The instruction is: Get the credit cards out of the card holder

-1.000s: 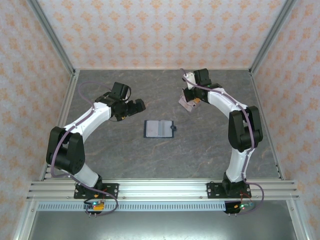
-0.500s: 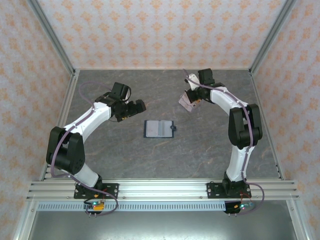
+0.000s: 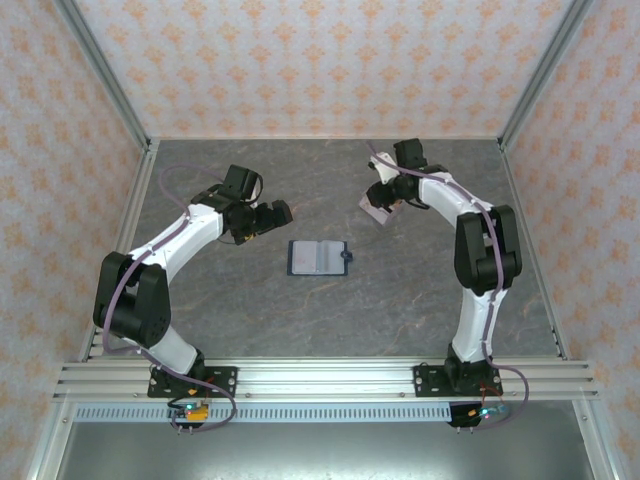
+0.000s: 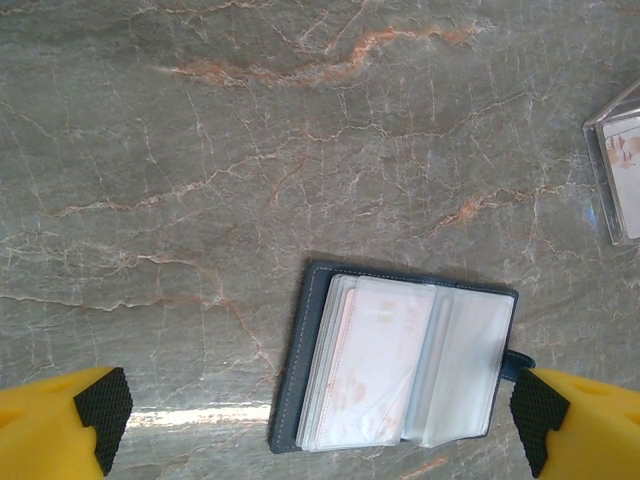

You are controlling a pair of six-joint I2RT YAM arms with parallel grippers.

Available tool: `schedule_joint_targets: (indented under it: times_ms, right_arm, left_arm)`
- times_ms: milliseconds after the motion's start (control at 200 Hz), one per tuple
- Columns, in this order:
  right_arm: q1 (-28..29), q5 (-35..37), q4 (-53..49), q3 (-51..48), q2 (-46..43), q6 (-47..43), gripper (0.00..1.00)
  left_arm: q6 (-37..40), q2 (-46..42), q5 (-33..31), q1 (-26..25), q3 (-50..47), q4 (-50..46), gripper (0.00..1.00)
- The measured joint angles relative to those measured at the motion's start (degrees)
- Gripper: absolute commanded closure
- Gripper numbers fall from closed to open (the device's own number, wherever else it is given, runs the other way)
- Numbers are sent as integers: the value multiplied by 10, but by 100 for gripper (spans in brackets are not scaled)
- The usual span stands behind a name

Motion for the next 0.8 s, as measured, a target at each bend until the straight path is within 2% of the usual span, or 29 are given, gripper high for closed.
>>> schedule_joint_targets:
  times_ms: [165,220,475,611,801]
  right_arm:
    - [0,0,0,-13,-73,63,56]
    - [1,2,3,-21,-101,94,46]
    - [34,46,-10,-89,-199,310,37]
    - [66,41,-26,-127,-213,419,37]
    - [138,20,-32,-160,-205,546,40]
  left_arm:
    - [0,0,0,0,0,0,0]
    - [-1,0,0,0,-1,1,0]
    - [-5,5,38,-2,-15,15,4]
    - [-5,27,52,-17,-13,18,12]
    - [-2,74,70,-47,9,20,32]
